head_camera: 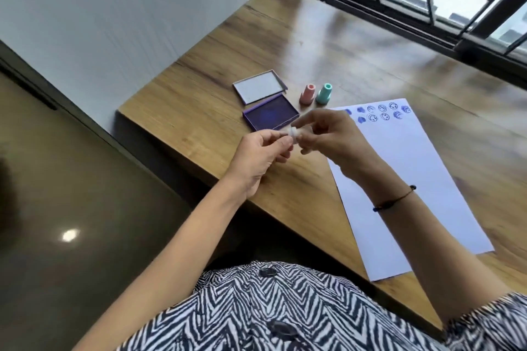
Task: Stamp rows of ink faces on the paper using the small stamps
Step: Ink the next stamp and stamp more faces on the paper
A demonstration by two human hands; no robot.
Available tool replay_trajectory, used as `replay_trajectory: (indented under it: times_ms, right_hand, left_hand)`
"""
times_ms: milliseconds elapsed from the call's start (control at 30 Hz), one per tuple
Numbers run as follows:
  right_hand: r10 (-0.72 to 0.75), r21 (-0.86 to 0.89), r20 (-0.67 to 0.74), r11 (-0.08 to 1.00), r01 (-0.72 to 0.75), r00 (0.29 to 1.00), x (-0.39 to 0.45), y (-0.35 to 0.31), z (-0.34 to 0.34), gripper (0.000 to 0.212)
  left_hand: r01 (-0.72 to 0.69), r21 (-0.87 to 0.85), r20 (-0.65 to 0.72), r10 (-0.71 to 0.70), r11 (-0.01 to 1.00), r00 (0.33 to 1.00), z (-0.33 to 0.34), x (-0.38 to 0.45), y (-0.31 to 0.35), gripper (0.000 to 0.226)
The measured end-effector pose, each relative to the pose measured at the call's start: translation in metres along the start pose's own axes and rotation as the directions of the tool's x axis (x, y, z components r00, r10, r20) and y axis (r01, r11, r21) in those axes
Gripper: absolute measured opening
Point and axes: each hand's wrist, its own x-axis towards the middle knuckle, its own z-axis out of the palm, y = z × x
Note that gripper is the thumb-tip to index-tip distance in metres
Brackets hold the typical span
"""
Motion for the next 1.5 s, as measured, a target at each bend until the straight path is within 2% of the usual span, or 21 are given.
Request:
replay_trajectory:
  times_ms: [167,300,467,567,633,767,800,933,1100,1167,1267,1367,1500]
  right_hand:
    - [0.023,0.04,0.053,0.999,-0.025,0.998,0.006,0.001,0.011,0.01]
    - [0.036,-0.01,0.023,0.999,-0.036,0.999,0.012,0.001,0.017,0.016]
    - [-0.06,-0.038,-0.033,0.998,0.059,0.998,0.021,-0.005,0.026,0.011]
    - [-0.148,-0.123,-0.064,0.983,0.139,0.987,0.027,-0.012,0.03,0.01]
    - [-0.201,-0.161,-0.073,0.969,0.188,0.977,0.03,-0.016,0.032,0.01]
    - [-0.258,-0.13,-0.146,0.962,0.24,0.955,0.037,-0.021,0.026,0.018]
    - [-0.28,-0.172,-0.154,0.952,0.253,0.948,0.041,-0.022,0.024,0.016]
    - [-0.376,-0.495,-0.042,0.812,0.308,0.926,0.055,-0.021,0.028,0.017]
    - [-0.357,-0.726,0.229,0.557,0.403,0.906,0.075,-0.011,0.037,0.019]
    - [-0.34,-0.776,0.277,0.472,0.418,0.898,0.076,-0.006,0.043,0.017]
    - [-0.364,-0.799,0.249,0.446,0.402,0.898,0.074,-0.003,0.044,0.013]
    - [-0.342,-0.789,0.295,0.439,0.429,0.892,0.079,-0.007,0.045,0.01]
    - [-0.323,-0.798,0.319,0.416,0.436,0.891,0.082,-0.009,0.047,0.012]
  left_hand:
    - [-0.009,-0.038,-0.07,0.006,0.999,0.998,-0.01,-0.001,0.001,0.014]
    - [-0.018,-0.047,-0.103,0.013,0.999,0.995,-0.012,-0.002,0.001,0.006]
    - [-0.031,-0.125,-0.155,0.012,0.992,0.988,-0.016,0.0,0.005,0.004]
    - [-0.042,-0.184,-0.175,0.009,0.982,0.985,-0.018,0.002,0.01,0.004]
    - [-0.048,-0.232,-0.186,0.004,0.971,0.983,-0.019,0.004,0.011,0.008]
    - [-0.019,-0.341,-0.211,-0.057,0.94,0.976,-0.025,0.004,0.005,0.018]
    - [-0.022,-0.35,-0.222,-0.06,0.936,0.973,-0.027,0.004,0.003,0.017]
    - [-0.082,-0.265,-0.251,0.013,0.961,0.968,-0.028,0.004,-0.003,0.012]
    - [-0.143,-0.142,-0.332,0.089,0.979,0.939,-0.028,0.003,-0.015,0.002]
    - [-0.161,-0.12,-0.356,0.109,0.98,0.928,-0.03,0.004,-0.018,0.003]
    - [-0.175,-0.048,-0.368,0.145,0.983,0.918,-0.028,0.005,-0.019,0.006]
    - [-0.182,0.068,-0.407,0.194,0.981,0.893,-0.026,0.005,-0.022,0.007]
    - [-0.203,0.111,-0.447,0.231,0.973,0.864,-0.021,0.008,-0.023,0.013]
